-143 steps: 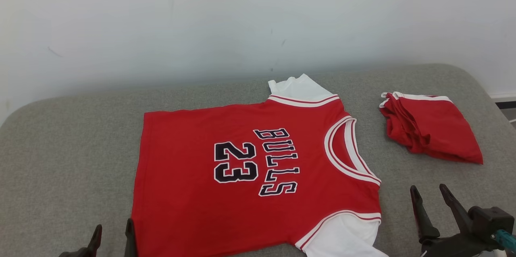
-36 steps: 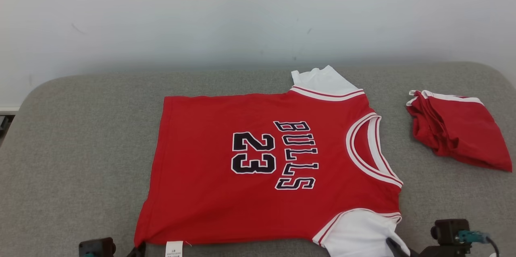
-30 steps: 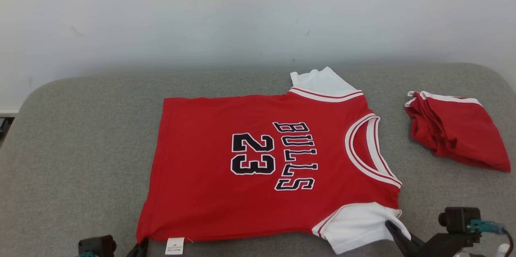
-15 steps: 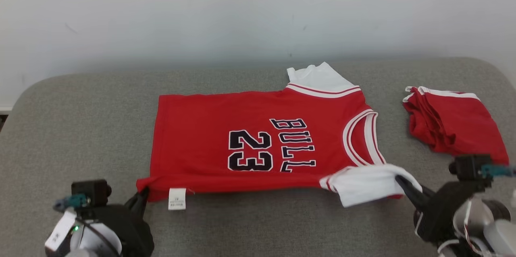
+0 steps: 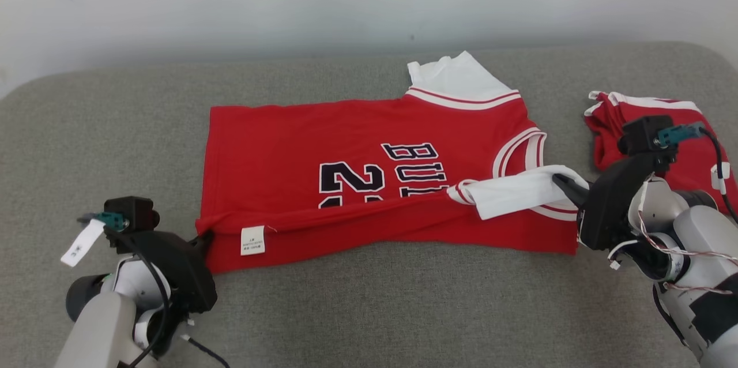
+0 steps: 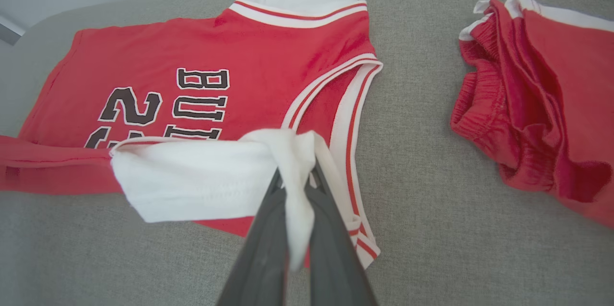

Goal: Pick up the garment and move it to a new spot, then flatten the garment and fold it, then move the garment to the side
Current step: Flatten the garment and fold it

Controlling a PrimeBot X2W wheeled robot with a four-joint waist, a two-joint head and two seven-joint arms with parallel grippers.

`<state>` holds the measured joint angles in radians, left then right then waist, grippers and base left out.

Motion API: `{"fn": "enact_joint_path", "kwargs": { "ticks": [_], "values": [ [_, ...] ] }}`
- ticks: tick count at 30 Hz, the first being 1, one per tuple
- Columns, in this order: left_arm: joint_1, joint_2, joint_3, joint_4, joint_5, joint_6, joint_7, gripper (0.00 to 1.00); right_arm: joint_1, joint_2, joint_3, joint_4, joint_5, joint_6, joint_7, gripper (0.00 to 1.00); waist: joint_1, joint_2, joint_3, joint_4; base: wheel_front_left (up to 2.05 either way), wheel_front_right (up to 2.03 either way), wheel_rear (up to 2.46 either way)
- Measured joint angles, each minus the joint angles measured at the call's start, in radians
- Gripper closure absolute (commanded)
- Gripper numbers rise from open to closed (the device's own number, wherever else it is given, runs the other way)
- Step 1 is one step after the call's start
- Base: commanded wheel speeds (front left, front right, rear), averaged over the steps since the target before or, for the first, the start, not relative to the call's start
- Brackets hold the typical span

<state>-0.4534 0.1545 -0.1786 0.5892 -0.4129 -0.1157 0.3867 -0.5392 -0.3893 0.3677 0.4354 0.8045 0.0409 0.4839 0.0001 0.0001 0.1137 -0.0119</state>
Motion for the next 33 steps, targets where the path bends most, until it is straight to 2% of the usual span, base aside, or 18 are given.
{"fn": "enact_joint_path", "kwargs": {
  "ticks": [6, 18, 19, 20, 21, 22, 23, 33],
  "values": [
    [-0.064, -0.016, 0.001, 0.073, -0.008, -0.005, -0.001, 1.00, -0.068, 0.039, 0.016, 0.106, -0.019, 0.004, -0.012, 1.00, 0.0000, 0.0000, 0.040, 0.000, 0.00, 0.00, 0.00],
    [-0.151, -0.021, -0.026, 0.173, 0.007, -0.008, -0.092, 1.00, -0.172, 0.090, 0.042, 0.263, -0.068, 0.033, -0.109, 0.98, -0.0001, 0.0000, 0.089, -0.002, 0.00, 0.00, 0.00],
    [-0.152, -0.020, -0.029, 0.180, 0.011, -0.008, -0.100, 0.98, -0.174, 0.094, 0.043, 0.274, -0.068, 0.037, -0.120, 0.62, -0.0001, 0.0001, 0.089, -0.002, 0.00, 0.00, 0.00],
    [-0.152, -0.020, -0.029, 0.180, 0.011, -0.008, -0.100, 0.75, -0.174, 0.094, 0.043, 0.274, -0.068, 0.037, -0.120, 0.00, -0.0001, 0.0001, 0.089, -0.002, 0.00, 0.00, 0.00],
    [-0.153, -0.020, -0.030, 0.188, 0.011, -0.008, -0.108, 0.56, -0.177, 0.099, 0.044, 0.283, -0.068, 0.038, -0.131, 0.00, 0.0000, 0.0001, 0.090, -0.002, 0.00, 0.00, 0.00],
    [-0.156, -0.021, -0.031, 0.199, 0.011, -0.008, -0.116, 0.15, -0.184, 0.104, 0.043, 0.295, -0.068, 0.039, -0.141, 0.00, 0.0000, 0.0001, 0.090, -0.002, 0.00, 0.00, 0.00],
    [-0.162, -0.020, -0.034, 0.209, 0.014, -0.008, -0.124, 0.00, -0.191, 0.109, 0.040, 0.307, -0.068, 0.040, -0.152, 0.00, 0.0000, 0.0001, 0.089, -0.002, 0.00, 0.00, 0.00],
    [-0.161, -0.021, -0.043, 0.249, 0.035, -0.008, -0.265, 0.00, -0.205, 0.131, 0.024, 0.374, -0.058, 0.066, -0.287, 0.00, -0.0002, 0.0000, 0.043, -0.003, 0.00, 0.00, 0.00]
  ]
}}
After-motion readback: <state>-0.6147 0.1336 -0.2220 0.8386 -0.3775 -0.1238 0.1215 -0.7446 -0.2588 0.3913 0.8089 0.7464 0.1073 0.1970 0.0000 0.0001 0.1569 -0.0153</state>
